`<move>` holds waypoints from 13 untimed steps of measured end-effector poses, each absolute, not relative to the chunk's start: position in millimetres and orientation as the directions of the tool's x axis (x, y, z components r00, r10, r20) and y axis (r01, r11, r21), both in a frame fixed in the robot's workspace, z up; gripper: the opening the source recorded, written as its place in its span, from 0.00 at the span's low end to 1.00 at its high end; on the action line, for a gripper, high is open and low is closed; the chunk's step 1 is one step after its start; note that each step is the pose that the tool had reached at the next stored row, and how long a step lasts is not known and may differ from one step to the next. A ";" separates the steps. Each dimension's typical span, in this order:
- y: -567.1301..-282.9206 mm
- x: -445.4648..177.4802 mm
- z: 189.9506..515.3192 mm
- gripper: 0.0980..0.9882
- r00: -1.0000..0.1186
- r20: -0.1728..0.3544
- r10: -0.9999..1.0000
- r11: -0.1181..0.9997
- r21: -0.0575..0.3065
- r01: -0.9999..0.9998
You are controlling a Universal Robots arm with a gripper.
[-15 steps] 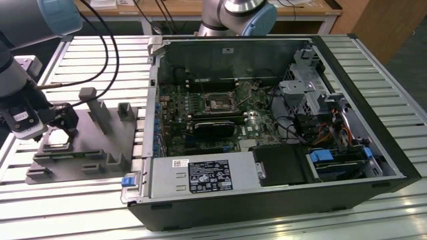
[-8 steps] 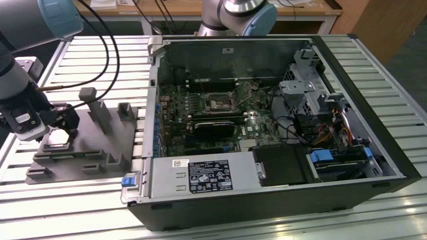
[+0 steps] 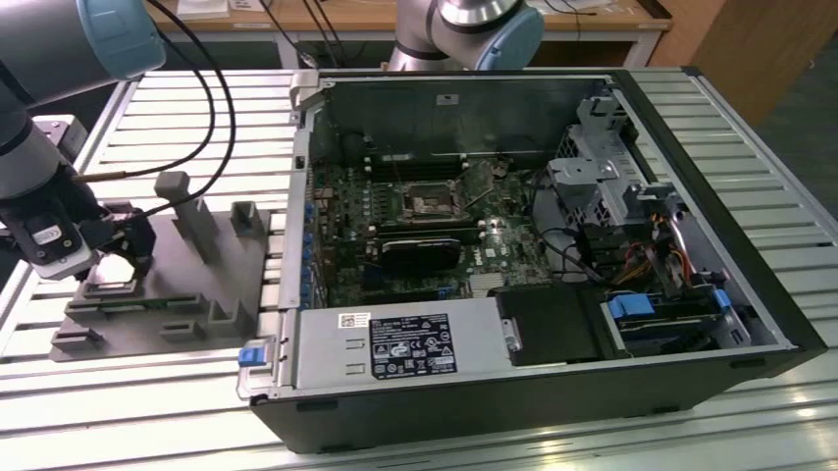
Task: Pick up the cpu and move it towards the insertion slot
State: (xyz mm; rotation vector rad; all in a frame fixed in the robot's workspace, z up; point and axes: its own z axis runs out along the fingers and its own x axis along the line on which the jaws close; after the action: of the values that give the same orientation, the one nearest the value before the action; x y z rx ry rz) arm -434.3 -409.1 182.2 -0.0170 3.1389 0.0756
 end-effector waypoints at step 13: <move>-409.1 -433.7 182.0 0.57 -1.000 -0.002 -0.010 0.999 0.048 -0.010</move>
State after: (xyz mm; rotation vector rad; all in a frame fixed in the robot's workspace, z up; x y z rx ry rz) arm -433.7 -409.1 182.0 -0.0150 3.1386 0.0758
